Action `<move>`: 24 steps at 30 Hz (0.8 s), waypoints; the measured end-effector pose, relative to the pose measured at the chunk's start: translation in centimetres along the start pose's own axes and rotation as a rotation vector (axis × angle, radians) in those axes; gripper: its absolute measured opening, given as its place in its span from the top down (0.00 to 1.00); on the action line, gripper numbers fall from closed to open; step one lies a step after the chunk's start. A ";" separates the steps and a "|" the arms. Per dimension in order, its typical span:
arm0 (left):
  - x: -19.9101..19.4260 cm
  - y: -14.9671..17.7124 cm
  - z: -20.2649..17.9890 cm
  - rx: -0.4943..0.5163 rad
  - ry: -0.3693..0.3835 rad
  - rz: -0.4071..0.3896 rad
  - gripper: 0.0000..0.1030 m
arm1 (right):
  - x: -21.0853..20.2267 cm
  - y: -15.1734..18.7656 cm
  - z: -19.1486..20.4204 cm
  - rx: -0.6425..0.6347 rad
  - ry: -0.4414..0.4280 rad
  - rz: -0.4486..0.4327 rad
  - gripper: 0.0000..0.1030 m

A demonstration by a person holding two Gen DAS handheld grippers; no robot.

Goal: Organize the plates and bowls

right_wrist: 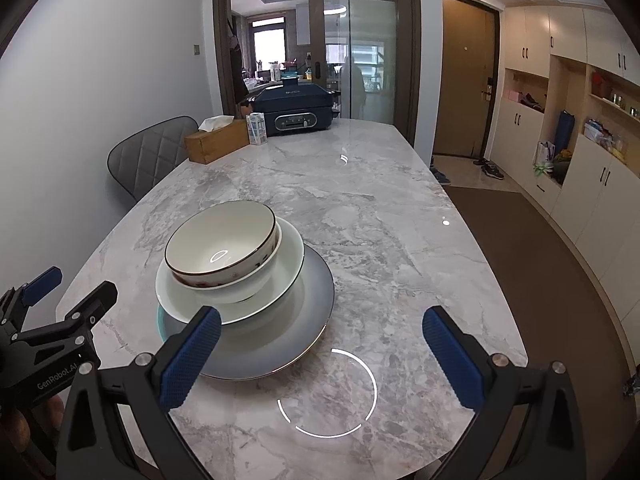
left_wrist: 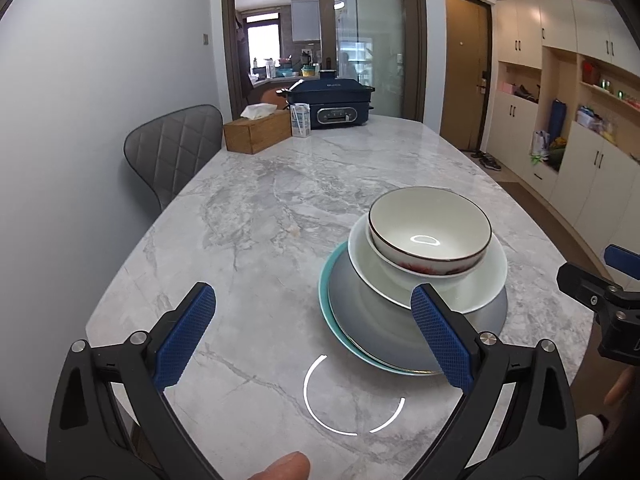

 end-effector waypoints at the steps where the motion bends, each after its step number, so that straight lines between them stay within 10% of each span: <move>1: 0.1 0.3 0.0 0.002 -0.010 0.006 0.03 | -0.2 0.1 0.0 0.001 0.004 -0.003 0.00; 24: -0.9 1.9 -0.8 -0.018 -0.024 0.039 0.03 | -0.7 1.5 1.7 -0.003 0.005 -0.019 0.00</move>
Point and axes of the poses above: each gripper's, at about its wrist camera, not at the fingertips, and x roughly the way its jaws point, z to its left, y to its underside, the point moved 9 cm from there along x, roughly the way its jaws point, and after that the axes turned 12 degrees about y, right-handed, at the moved point
